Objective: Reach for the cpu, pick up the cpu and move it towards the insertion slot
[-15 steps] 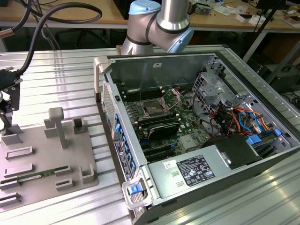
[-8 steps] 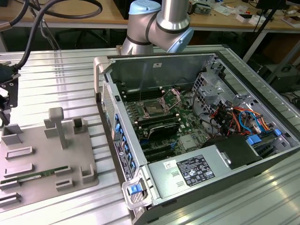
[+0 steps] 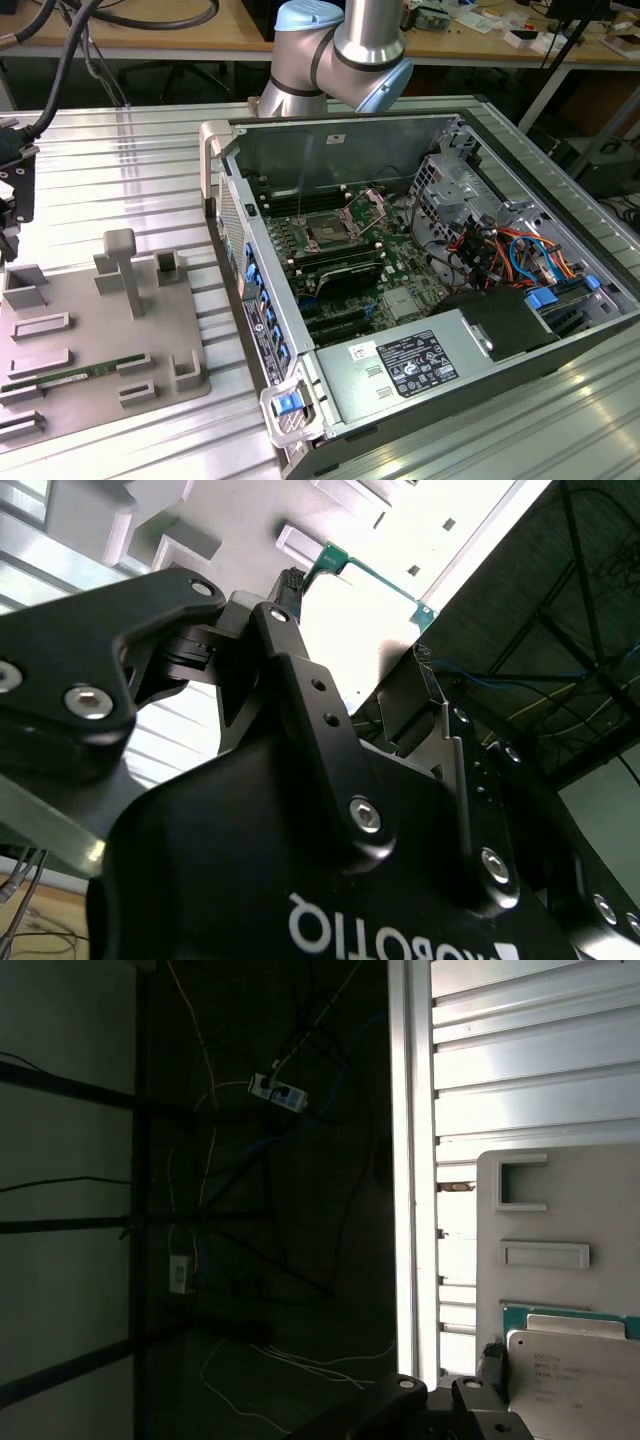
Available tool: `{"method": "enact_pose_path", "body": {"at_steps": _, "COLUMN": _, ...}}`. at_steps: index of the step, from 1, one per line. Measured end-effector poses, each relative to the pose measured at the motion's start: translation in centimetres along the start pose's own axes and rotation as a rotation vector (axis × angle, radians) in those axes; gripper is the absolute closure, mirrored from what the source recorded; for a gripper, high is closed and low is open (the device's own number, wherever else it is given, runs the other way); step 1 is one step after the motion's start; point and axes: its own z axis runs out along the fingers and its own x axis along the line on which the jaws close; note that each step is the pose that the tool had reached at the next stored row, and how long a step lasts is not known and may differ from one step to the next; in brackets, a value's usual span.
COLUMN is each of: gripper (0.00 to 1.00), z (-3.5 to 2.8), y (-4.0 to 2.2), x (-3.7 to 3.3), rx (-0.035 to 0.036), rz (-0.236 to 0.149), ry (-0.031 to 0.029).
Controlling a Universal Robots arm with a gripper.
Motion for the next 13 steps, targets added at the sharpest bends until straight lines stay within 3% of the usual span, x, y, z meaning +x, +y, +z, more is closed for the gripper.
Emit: {"method": "enact_pose_path", "body": {"at_steps": 13, "gripper": 0.45, "z": -0.04, "y": -0.01, "x": -0.41, "rx": 0.0001, "rz": 0.000, "ry": 0.0003}}
